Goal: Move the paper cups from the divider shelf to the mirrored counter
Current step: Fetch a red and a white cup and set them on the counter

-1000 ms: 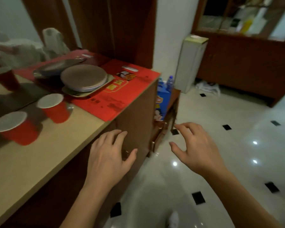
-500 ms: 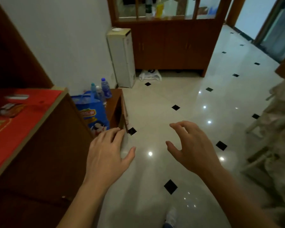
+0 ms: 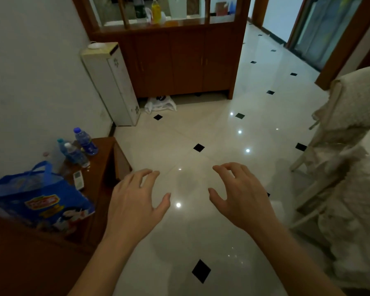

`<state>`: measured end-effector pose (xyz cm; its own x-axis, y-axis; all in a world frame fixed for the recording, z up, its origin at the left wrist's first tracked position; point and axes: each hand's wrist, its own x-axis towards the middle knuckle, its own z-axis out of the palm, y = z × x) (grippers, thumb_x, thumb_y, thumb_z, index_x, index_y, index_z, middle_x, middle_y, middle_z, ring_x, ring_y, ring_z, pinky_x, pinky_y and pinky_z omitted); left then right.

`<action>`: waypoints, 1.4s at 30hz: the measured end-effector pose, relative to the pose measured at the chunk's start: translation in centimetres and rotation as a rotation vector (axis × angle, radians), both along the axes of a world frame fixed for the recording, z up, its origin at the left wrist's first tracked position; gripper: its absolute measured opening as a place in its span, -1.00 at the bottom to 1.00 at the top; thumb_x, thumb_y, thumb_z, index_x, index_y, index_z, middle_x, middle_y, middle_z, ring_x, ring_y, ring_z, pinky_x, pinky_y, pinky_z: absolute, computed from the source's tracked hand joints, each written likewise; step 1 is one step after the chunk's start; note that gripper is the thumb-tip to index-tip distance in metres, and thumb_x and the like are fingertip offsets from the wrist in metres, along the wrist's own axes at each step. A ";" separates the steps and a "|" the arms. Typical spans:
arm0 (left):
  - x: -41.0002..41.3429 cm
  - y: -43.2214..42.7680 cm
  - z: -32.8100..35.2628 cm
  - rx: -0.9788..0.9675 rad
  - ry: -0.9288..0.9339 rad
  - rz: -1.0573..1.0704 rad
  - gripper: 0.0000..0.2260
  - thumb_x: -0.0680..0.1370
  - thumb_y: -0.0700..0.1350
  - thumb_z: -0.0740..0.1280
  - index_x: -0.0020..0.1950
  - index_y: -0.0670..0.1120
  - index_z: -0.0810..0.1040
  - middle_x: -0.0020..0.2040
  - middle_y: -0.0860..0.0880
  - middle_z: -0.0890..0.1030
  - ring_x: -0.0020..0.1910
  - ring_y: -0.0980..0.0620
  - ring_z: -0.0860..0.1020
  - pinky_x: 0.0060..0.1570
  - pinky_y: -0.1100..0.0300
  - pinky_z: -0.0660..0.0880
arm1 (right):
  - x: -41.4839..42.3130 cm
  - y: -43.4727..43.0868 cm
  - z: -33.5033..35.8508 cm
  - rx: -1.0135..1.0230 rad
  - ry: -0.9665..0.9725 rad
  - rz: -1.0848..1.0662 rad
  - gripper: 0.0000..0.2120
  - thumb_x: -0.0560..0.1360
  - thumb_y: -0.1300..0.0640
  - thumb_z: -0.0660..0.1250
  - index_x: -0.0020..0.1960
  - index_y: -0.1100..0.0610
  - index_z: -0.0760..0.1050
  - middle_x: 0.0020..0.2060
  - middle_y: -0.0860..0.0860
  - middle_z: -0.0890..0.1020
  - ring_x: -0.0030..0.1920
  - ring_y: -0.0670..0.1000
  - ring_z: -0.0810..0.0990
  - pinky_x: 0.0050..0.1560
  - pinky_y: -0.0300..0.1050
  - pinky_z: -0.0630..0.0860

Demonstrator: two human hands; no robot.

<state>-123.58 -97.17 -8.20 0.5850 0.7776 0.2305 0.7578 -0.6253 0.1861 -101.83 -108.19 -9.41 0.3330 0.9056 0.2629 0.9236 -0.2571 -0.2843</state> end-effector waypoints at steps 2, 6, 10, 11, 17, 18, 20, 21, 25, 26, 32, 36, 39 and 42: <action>2.0 2.0 -0.3 -0.004 -0.003 -0.014 -0.50 0.49 0.19 0.28 0.34 -0.05 0.49 0.26 -0.04 0.54 0.24 -0.02 0.47 0.14 0.01 0.46 | 1.9 1.8 -0.2 -0.005 -0.001 -0.015 -0.51 0.46 -0.11 0.32 0.31 0.10 0.48 0.16 0.07 0.57 0.17 0.07 0.52 0.05 -0.01 0.53; 5.8 6.8 -0.9 -0.022 -0.012 -0.045 -0.49 0.48 0.19 0.26 0.34 -0.07 0.50 0.27 -0.06 0.54 0.23 -0.04 0.48 0.14 -0.04 0.48 | 5.6 6.4 -0.8 -0.008 0.000 -0.043 -0.52 0.45 -0.11 0.32 0.30 0.09 0.48 0.17 0.06 0.57 0.16 0.07 0.52 0.06 -0.02 0.52; 9.5 13.6 -1.5 -0.009 -0.028 -0.073 -0.50 0.47 0.18 0.27 0.31 -0.08 0.52 0.25 -0.07 0.55 0.21 -0.07 0.50 0.08 -0.07 0.50 | 9.2 12.8 -1.2 0.010 -0.010 -0.067 -0.52 0.45 -0.11 0.32 0.29 0.09 0.49 0.15 0.06 0.57 0.15 0.06 0.52 0.05 -0.05 0.51; 10.4 15.6 -1.5 -0.005 -0.035 -0.076 -0.50 0.47 0.17 0.27 0.30 -0.08 0.53 0.24 -0.08 0.56 0.20 -0.07 0.51 0.08 -0.07 0.50 | 10.0 14.6 -1.1 0.016 -0.012 -0.070 -0.53 0.45 -0.11 0.32 0.29 0.09 0.49 0.14 0.05 0.58 0.14 0.06 0.52 0.04 -0.05 0.51; 16.8 28.5 -0.6 0.005 -0.038 -0.115 -0.52 0.47 0.14 0.34 0.30 -0.09 0.53 0.23 -0.08 0.56 0.19 -0.08 0.51 0.08 -0.07 0.49 | 16.0 26.3 -0.2 0.046 -0.028 -0.113 -0.54 0.43 -0.10 0.33 0.27 0.08 0.50 0.11 0.05 0.58 0.12 0.06 0.54 -0.02 -0.08 0.51; 17.9 30.4 -0.4 0.006 -0.038 -0.123 -0.52 0.47 0.14 0.34 0.30 -0.08 0.52 0.24 -0.08 0.56 0.19 -0.08 0.50 0.10 -0.08 0.49 | 17.1 28.0 -0.1 0.048 -0.029 -0.127 -0.53 0.43 -0.09 0.33 0.28 0.09 0.50 0.11 0.05 0.58 0.12 0.06 0.54 -0.01 -0.08 0.51; 20.1 34.0 0.0 0.003 -0.037 -0.133 -0.52 0.47 0.15 0.32 0.31 -0.07 0.52 0.25 -0.07 0.55 0.20 -0.07 0.49 0.12 -0.08 0.48 | 19.3 31.2 0.0 0.045 -0.026 -0.142 -0.52 0.44 -0.08 0.35 0.30 0.10 0.50 0.12 0.06 0.58 0.13 0.07 0.54 0.00 -0.07 0.51; 21.3 35.6 0.1 0.004 -0.036 -0.140 -0.51 0.47 0.15 0.32 0.31 -0.07 0.51 0.25 -0.07 0.55 0.20 -0.07 0.49 0.12 -0.08 0.48 | 20.4 32.6 0.0 0.043 -0.024 -0.146 -0.51 0.44 -0.08 0.35 0.30 0.10 0.49 0.13 0.07 0.58 0.14 0.07 0.54 0.02 -0.06 0.52; 25.9 40.8 -0.4 0.002 -0.018 -0.169 -0.51 0.48 0.17 0.33 0.32 -0.05 0.51 0.25 -0.04 0.55 0.20 -0.04 0.49 0.14 0.00 0.46 | 24.5 37.2 -0.3 0.036 -0.020 -0.179 -0.52 0.45 -0.10 0.32 0.31 0.08 0.47 0.14 0.05 0.57 0.15 0.06 0.53 0.02 -0.04 0.52; 27.2 41.9 -0.6 -0.002 -0.014 -0.172 -0.51 0.48 0.18 0.32 0.33 -0.04 0.50 0.26 -0.03 0.54 0.21 -0.03 0.49 0.15 0.02 0.45 | 25.5 38.2 -0.4 0.030 -0.023 -0.189 -0.52 0.45 -0.10 0.32 0.31 0.07 0.47 0.14 0.05 0.57 0.15 0.05 0.52 0.02 -0.04 0.52; 35.3 48.6 -2.0 -0.017 -0.008 -0.188 -0.49 0.48 0.21 0.26 0.34 -0.03 0.49 0.26 -0.02 0.54 0.22 -0.01 0.49 0.16 0.03 0.45 | 33.0 44.6 -1.5 -0.013 -0.039 -0.209 -0.51 0.45 -0.12 0.34 0.32 0.05 0.48 0.15 0.05 0.58 0.14 0.04 0.54 0.05 -0.07 0.50; 42.3 53.3 -2.5 -0.004 0.016 -0.184 -0.49 0.48 0.21 0.28 0.35 -0.02 0.48 0.27 -0.02 0.54 0.24 -0.02 0.49 0.18 0.02 0.46 | 39.5 49.1 -1.9 0.008 -0.045 -0.207 -0.53 0.44 -0.10 0.36 0.28 0.08 0.51 0.12 0.06 0.60 0.10 0.05 0.56 0.03 -0.07 0.52; 48.5 56.9 -2.3 0.002 0.018 -0.181 -0.49 0.49 0.21 0.28 0.35 -0.02 0.47 0.28 -0.01 0.53 0.24 -0.01 0.48 0.18 0.01 0.46 | 45.3 52.7 -1.6 0.024 -0.050 -0.204 -0.54 0.43 -0.09 0.37 0.27 0.09 0.52 0.11 0.06 0.60 0.10 0.05 0.56 0.02 -0.07 0.52; 54.7 60.4 -1.6 0.019 0.018 -0.175 -0.49 0.49 0.21 0.27 0.34 -0.03 0.48 0.26 -0.02 0.54 0.22 -0.02 0.49 0.15 0.00 0.48 | 51.3 56.2 -1.0 0.031 -0.052 -0.204 -0.53 0.44 -0.11 0.35 0.28 0.07 0.51 0.13 0.05 0.60 0.12 0.04 0.56 0.05 -0.08 0.52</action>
